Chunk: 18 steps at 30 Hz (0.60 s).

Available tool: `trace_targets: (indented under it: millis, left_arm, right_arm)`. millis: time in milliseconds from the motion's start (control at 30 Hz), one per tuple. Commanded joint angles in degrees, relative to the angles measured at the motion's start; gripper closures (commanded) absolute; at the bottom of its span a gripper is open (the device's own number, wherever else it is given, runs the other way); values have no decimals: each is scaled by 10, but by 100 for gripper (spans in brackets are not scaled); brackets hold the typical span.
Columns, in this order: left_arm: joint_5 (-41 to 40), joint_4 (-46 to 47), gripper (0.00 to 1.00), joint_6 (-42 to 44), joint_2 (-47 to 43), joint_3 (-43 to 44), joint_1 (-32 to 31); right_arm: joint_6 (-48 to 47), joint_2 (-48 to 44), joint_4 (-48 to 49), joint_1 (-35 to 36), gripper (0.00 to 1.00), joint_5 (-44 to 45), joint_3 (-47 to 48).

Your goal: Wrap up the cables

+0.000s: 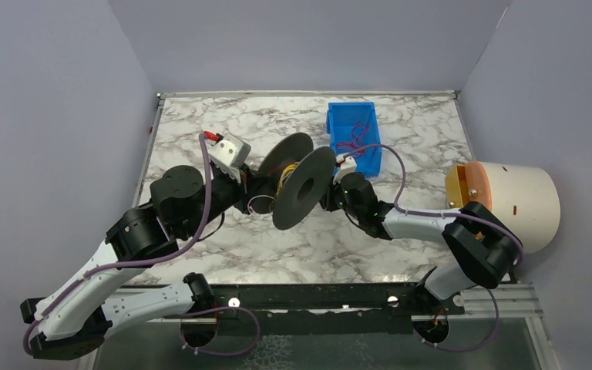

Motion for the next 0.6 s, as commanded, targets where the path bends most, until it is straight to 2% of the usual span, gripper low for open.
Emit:
trace_targets:
  millis: [0, 267, 567]
  left_arm:
    - [-65, 87, 100, -28, -10, 31, 1]
    - [-121, 118, 100, -38, 12, 38, 1]
    - [-168, 139, 100, -41, 46, 42, 1]
  right_arm:
    - [-4, 19, 33, -3, 80, -29, -13]
    - [-18, -6, 55, -3, 95, -76, -52]
    - [-4, -84, 76, -3, 99, -125, -126]
